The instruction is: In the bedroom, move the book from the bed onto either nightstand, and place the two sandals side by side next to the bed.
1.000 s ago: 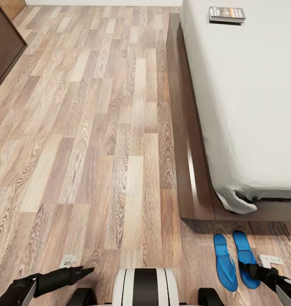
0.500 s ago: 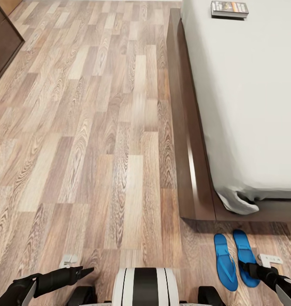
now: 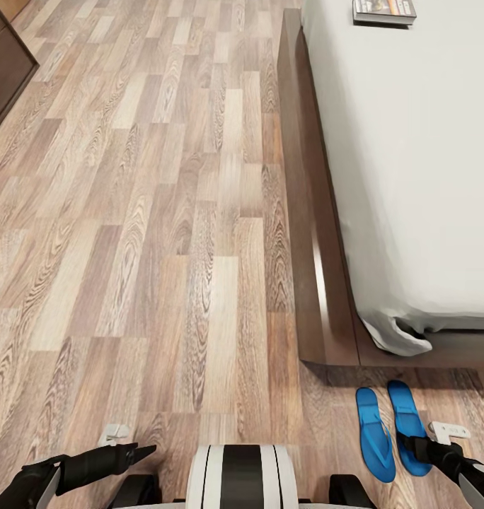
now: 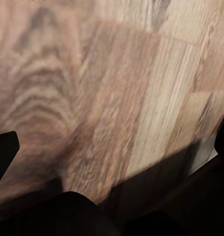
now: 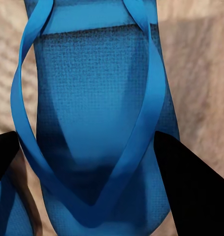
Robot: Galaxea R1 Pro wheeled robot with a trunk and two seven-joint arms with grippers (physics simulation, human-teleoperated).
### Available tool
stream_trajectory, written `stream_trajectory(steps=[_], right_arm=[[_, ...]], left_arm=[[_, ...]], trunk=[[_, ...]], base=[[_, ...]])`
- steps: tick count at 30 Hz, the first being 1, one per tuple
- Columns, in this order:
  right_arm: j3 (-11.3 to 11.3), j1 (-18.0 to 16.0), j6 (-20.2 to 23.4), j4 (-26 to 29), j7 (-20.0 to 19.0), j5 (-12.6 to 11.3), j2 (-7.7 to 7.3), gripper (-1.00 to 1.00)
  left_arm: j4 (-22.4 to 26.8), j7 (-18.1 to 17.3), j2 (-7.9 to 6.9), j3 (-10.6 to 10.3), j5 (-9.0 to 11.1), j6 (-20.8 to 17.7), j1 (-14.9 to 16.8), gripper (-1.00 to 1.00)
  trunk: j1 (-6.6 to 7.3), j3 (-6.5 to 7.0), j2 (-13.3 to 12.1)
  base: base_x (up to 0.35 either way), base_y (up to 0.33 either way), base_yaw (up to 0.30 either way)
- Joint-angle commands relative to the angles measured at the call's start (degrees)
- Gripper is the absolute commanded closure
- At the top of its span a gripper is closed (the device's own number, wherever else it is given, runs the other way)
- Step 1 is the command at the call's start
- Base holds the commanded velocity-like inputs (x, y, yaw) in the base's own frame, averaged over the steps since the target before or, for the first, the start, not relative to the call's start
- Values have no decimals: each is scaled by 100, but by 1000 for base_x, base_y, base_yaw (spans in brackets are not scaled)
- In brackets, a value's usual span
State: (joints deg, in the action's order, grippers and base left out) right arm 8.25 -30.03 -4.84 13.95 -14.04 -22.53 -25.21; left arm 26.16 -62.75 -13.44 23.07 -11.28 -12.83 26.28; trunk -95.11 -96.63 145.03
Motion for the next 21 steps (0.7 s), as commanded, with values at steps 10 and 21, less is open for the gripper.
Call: stream_trajectory(steps=[10,21], right_arm=[[45,-12,133,-33,-11,-24,-2,100],[45,-12,125,-33,-18,-30,-2,100]], left_arm=[[3,-44,8,48,-49,-53,7,-100],[5,-54,8,57,-49,-54,9,-100]], trunk=[[-2,-2,1],[-2,-2,1]], base=[[0,0,0],[0,0,0]])
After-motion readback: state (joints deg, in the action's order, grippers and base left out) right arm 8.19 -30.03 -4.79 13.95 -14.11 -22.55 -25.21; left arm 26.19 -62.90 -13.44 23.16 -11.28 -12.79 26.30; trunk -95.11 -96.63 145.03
